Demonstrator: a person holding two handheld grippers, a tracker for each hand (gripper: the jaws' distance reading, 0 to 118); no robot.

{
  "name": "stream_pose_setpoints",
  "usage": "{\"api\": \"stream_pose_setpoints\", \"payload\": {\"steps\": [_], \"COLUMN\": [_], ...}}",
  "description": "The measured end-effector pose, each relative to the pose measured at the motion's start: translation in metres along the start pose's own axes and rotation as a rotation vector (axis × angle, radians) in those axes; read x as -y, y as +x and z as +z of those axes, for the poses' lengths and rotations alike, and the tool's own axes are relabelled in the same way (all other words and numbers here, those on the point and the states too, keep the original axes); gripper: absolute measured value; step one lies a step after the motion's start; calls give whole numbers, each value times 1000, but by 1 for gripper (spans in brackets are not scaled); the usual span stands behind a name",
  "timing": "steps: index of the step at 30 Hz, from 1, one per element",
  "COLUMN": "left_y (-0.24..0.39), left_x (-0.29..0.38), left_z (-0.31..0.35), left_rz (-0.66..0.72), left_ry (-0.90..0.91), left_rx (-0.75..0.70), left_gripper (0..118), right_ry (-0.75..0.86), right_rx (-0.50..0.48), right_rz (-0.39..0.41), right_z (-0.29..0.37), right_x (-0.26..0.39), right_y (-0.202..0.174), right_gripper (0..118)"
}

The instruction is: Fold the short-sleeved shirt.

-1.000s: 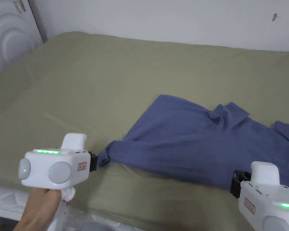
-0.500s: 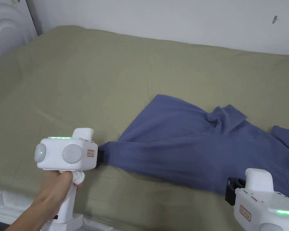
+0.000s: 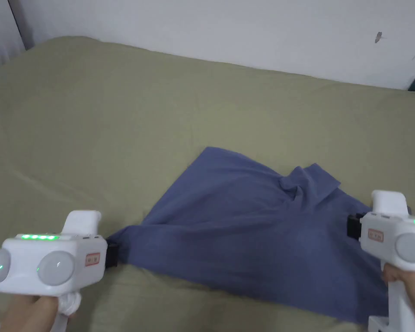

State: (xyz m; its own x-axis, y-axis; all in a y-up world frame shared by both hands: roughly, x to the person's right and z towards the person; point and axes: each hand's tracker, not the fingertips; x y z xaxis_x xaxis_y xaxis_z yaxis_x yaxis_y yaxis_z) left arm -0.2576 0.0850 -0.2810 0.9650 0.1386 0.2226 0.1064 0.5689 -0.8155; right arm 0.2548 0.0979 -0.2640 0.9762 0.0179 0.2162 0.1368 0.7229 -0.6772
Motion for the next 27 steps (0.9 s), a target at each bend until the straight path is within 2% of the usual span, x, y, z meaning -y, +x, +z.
{"api": "stream_pose_setpoints", "payload": {"steps": [6,7,8,9,10,11,12,13,14,16,19,21,22,23,24,27], "left_y": [0,0,0,1,2,2,3,3,4,2,4,3,4,5,3,7], "left_x": [0,0,-1,-1,-1,-2,-3,-4,-4,-5,-7,-7,-7,-7,-7,-9], "left_z": [4,3,0,0,-2,-4,-5,-7,-8,-12,-14,-14,-14,-14,-14,-11], "left_rz": [12,15,14,11,8,6,3,0,-1,-6,-12,-14,-16,-16,-15,-22], "left_ry": [7,7,5,4,3,0,-2,-5,-9,-14,-19,-20,-18,-19,-19,-19], "left_rx": [17,18,17,15,13,12,13,12,12,12,11,10,10,9,9,10], "left_gripper": [4,4,4,4,4,4,4,4,4,4,4,4,4,4,4,4], "right_ry": [-99,-153,-165,-188,-255,-285,-166,-225,-237,-257,-288,-290,-280,-265,-259,-203], "right_rx": [57,49,41,7,-15,-1,-19,-3,15,-19,-22,-37,-53,-63,-73,-46], "right_rz": [92,101,109,124,150,163,190,192,184,147,118,113,114,134,161,183], "right_z": [-71,-83,-89,-95,-107,-115,-116,-117,-123,-133,-140,-135,-127,-118,-112,-84], "right_x": [-62,-70,-73,-75,-76,-75,-79,-69,-67,-71,-80,-85,-85,-84,-84,-81], "right_y": [26,28,26,25,24,21,17,15,13,13,14,14,13,10,7,1], "right_gripper": [0,4,18,49,105,117,109,100,101,103,98,79,50,6,2,2]}}
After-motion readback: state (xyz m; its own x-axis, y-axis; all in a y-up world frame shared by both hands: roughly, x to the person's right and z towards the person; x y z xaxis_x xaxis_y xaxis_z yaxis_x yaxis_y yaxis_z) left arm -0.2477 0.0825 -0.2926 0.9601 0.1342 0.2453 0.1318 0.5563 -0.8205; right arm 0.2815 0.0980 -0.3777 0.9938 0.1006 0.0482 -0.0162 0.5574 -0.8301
